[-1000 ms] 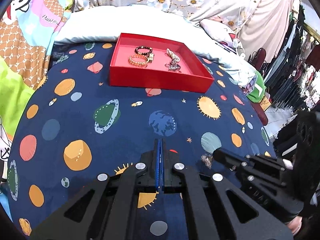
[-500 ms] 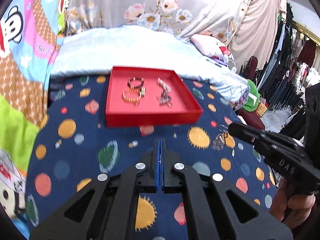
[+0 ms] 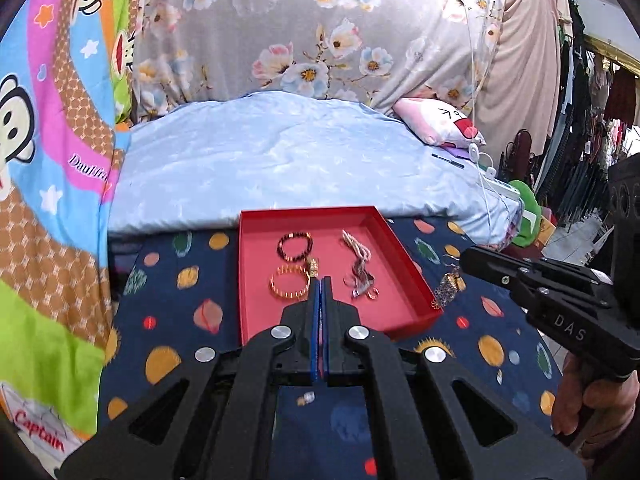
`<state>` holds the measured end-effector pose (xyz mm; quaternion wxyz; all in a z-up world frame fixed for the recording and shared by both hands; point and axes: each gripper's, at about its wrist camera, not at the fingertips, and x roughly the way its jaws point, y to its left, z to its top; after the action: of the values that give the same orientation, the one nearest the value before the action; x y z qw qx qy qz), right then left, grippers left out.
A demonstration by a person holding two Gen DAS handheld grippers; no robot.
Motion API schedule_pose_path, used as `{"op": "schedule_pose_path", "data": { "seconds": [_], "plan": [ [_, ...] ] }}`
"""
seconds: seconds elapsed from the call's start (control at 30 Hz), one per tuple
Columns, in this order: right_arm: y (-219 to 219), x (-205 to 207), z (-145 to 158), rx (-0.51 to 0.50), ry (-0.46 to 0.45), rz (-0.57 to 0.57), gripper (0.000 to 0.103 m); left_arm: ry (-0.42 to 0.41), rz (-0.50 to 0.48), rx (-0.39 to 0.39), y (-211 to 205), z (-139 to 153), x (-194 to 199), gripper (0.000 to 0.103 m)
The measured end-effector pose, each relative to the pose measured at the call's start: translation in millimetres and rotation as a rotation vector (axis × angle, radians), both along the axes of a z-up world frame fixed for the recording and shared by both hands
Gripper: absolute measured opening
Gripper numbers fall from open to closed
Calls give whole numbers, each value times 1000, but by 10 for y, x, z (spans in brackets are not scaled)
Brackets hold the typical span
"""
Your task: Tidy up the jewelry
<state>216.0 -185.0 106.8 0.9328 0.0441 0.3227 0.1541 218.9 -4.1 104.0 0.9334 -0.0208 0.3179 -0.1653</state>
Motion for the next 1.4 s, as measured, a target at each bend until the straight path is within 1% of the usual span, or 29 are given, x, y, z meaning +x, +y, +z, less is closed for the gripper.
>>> {"op": "schedule_pose_path", "data": {
  "seconds": [0.17, 0.37, 0.47, 0.7, 0.93, 1.03, 1.07, 1.1, 1.13, 1.17, 1.2, 1.33, 1.4],
  "plan": [
    [-38, 364, -123, 15, 31, -16, 0, 17, 5, 7, -86, -94, 344, 0],
    [-104, 696, -416, 23, 94, -40, 0, 65, 16, 5, -136, -331, 646, 0],
    [-129, 769, -546, 20, 120, -49, 0, 88, 17, 14, -155, -422, 720, 0],
    [-129, 825, -692, -5, 140, -59, 0, 123, 28, 20, -160, -542, 840, 0],
    [-112, 836, -721, -19, 135, -64, 1, 116, 40, 37, -153, -572, 851, 0],
    [-113, 830, -716, -19, 132, -66, 1, 123, 46, 32, -140, -565, 867, 2],
    [-115, 826, -708, -20, 128, -69, 1, 128, 51, 30, -129, -565, 873, 7],
    [-117, 817, -696, -22, 122, -73, 2, 128, 55, 29, -120, -564, 876, 16],
    [-118, 812, -683, -23, 118, -73, 4, 123, 64, 32, -110, -557, 872, 21],
    [-118, 809, -669, -25, 114, -75, 4, 117, 73, 35, -106, -547, 866, 31],
    [-123, 807, -657, -25, 111, -76, 4, 111, 79, 39, -99, -538, 858, 35],
    [-143, 805, -625, -24, 104, -82, 5, 109, 95, 39, -65, -520, 858, 37],
    [-151, 800, -611, -24, 101, -85, 6, 107, 97, 38, -51, -514, 852, 42]
  ]
}}
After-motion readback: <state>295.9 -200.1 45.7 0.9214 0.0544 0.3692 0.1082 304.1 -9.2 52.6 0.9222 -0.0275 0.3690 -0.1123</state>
